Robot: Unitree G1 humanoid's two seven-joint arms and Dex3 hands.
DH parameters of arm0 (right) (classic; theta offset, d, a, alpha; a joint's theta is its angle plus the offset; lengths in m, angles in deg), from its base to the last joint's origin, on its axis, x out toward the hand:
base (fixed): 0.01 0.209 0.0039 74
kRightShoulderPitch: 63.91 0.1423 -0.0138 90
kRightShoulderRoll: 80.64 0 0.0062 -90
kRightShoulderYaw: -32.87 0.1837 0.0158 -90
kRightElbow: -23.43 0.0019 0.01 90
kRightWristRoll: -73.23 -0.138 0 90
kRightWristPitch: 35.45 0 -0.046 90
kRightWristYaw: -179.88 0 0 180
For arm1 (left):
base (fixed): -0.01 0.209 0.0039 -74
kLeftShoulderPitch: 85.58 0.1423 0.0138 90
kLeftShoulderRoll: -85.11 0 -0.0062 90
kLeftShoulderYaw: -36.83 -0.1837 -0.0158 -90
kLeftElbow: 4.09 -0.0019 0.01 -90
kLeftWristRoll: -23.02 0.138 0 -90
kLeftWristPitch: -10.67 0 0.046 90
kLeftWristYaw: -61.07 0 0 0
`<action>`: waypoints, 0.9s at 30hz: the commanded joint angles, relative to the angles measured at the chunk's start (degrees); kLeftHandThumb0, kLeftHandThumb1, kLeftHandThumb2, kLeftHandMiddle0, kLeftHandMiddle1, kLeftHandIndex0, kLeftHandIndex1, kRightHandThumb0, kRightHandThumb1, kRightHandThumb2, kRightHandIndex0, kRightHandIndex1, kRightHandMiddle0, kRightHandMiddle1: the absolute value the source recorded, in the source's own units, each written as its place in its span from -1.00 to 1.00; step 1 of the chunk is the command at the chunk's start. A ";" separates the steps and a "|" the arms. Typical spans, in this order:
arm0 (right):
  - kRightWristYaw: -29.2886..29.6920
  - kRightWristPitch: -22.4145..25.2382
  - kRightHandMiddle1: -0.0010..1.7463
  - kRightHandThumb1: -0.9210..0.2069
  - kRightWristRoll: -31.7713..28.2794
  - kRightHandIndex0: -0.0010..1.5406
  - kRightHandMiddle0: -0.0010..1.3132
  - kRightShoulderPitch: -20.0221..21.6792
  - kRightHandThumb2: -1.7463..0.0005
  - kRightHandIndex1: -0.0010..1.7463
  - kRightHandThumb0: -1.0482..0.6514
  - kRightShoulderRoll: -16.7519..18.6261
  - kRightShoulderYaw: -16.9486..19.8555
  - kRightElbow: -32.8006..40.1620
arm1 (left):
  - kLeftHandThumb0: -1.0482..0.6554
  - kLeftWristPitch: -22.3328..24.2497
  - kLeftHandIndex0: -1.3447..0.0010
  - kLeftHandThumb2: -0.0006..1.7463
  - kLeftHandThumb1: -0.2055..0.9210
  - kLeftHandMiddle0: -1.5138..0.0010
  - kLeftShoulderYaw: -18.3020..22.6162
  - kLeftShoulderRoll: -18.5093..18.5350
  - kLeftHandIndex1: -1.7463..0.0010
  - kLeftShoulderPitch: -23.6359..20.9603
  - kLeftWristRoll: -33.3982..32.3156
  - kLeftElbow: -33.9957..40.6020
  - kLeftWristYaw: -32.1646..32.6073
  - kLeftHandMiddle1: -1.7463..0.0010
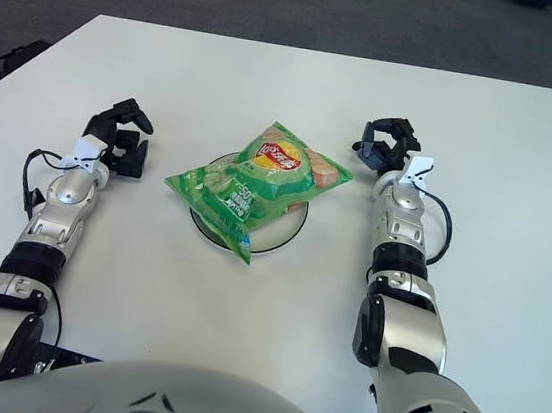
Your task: Put the snack into the plate.
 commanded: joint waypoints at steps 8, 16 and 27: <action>2.29 10.21 1.00 -0.21 1.07 -0.27 -0.46 -5.07 -0.22 0.74 0.22 1.15 -1.79 6.19 | -0.37 0.85 -0.01 0.62 -0.21 -0.78 -0.31 -1.40 -1.00 5.76 -1.98 -4.24 -2.79 -1.00; 4.68 15.41 0.94 0.03 2.25 -0.23 -0.36 -9.92 -0.45 0.96 0.23 3.96 -4.29 11.99 | -0.36 1.29 0.03 0.57 -0.15 -0.77 1.52 -1.27 -1.00 5.42 -5.09 -4.90 -5.08 -1.00; 9.33 21.15 1.00 0.39 3.31 0.02 -0.17 -21.25 -0.70 0.83 0.23 11.53 -7.68 30.16 | -0.34 2.49 0.08 0.52 -0.09 -0.76 2.91 -2.03 -1.00 5.37 -6.28 -4.34 -5.08 -1.00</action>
